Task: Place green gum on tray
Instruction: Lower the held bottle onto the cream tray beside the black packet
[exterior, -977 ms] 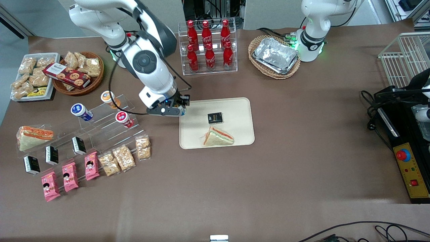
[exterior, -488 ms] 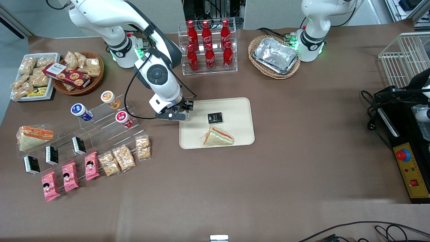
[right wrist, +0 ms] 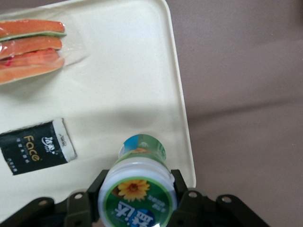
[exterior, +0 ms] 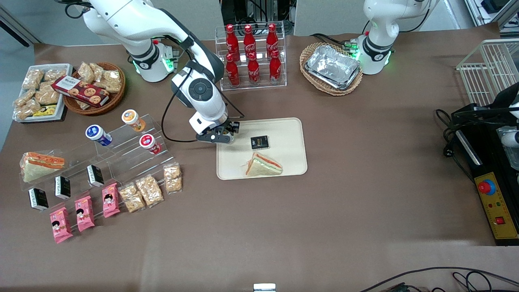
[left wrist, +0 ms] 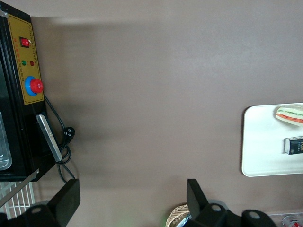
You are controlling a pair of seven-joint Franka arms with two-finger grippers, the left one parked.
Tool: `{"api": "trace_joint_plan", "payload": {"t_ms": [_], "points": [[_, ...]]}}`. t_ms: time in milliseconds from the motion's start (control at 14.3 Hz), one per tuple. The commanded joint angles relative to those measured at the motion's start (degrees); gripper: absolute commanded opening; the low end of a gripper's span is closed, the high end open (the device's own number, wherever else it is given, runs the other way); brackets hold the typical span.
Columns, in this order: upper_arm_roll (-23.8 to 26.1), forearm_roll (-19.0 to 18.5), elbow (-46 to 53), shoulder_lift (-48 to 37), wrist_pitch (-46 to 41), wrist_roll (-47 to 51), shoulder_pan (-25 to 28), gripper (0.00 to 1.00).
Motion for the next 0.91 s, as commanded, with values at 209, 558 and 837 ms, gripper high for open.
{"api": "trace_joint_plan", "payload": {"t_ms": [209,558,837], "points": [[-0.1,-2.0,-1.1,1.5,4.1,3.2,0.6,0.22],[-0.1,-8.9,-1.3,4.0,6.5,10.2,2.1,0.22],[-0.1,-10.5,-1.3,4.7,7.6,12.1,2.1,0.26]]}}
